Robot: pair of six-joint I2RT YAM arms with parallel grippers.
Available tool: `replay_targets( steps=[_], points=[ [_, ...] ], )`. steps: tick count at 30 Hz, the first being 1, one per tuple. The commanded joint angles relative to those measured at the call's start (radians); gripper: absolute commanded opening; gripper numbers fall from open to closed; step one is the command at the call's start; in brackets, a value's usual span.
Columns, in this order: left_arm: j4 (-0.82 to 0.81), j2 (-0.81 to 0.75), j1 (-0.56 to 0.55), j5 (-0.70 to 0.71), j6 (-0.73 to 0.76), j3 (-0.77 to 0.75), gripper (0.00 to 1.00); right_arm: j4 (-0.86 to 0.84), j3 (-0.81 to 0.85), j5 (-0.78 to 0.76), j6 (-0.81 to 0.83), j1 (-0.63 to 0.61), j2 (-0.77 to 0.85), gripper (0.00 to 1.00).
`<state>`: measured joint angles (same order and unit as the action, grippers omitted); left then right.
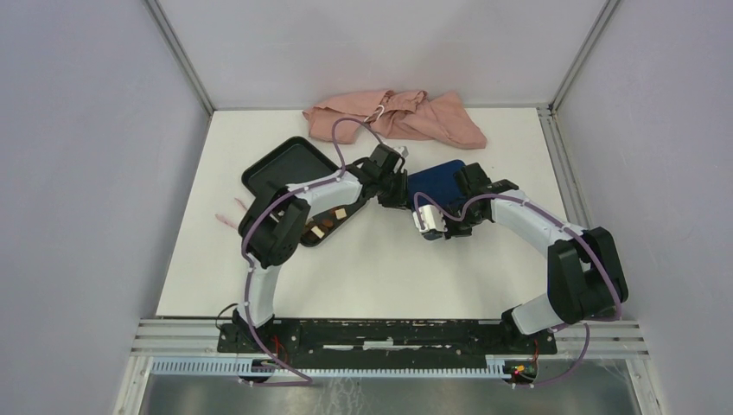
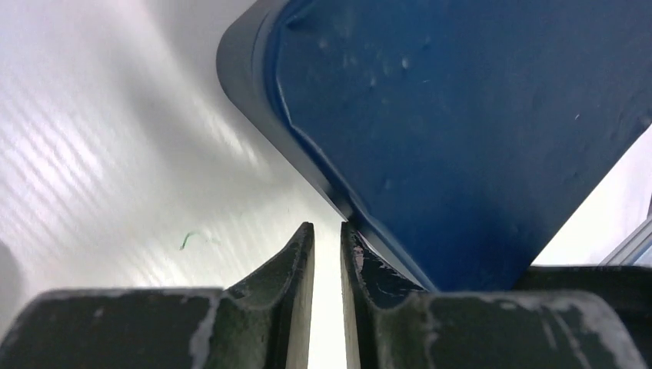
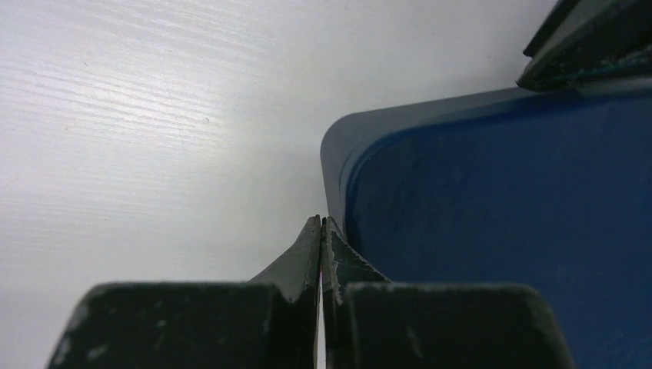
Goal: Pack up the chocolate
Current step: Close the box lid on the packing box.
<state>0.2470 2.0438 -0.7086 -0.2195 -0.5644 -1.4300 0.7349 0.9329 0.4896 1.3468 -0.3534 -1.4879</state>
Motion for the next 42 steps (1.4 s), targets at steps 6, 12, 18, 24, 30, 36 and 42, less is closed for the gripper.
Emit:
replay_targets(
  steps=[6, 12, 18, 24, 30, 36, 42],
  points=[
    [0.039, 0.042, -0.006, -0.020, 0.034, -0.134, 0.25, -0.002, 0.045, 0.002, -0.017, 0.002, -0.002, 0.05],
    [0.043, 0.042, -0.005, -0.031, 0.038, -0.145, 0.26, 0.030, 0.056, 0.032, 0.001, 0.013, 0.015, 0.08],
    [0.008, -0.032, 0.005, 0.000, 0.042, -0.051, 0.28, 0.029, 0.065, 0.011, -0.016, 0.045, -0.003, 0.08],
    [-0.080, -0.141, 0.012, -0.014, 0.034, 0.070, 0.30, 0.057, 0.072, 0.021, 0.000, 0.075, -0.010, 0.08],
    [-0.154, -0.177, 0.011, -0.094, -0.001, 0.131, 0.30, 0.081, 0.081, 0.018, 0.011, 0.097, -0.028, 0.08],
    [-0.200, -0.144, 0.010, -0.137, -0.030, 0.123, 0.31, 0.110, 0.091, 0.032, 0.029, 0.111, -0.033, 0.08],
    [-0.243, -0.109, 0.009, -0.173, -0.071, 0.107, 0.30, 0.118, 0.096, 0.038, 0.032, 0.118, -0.040, 0.08]
  ],
)
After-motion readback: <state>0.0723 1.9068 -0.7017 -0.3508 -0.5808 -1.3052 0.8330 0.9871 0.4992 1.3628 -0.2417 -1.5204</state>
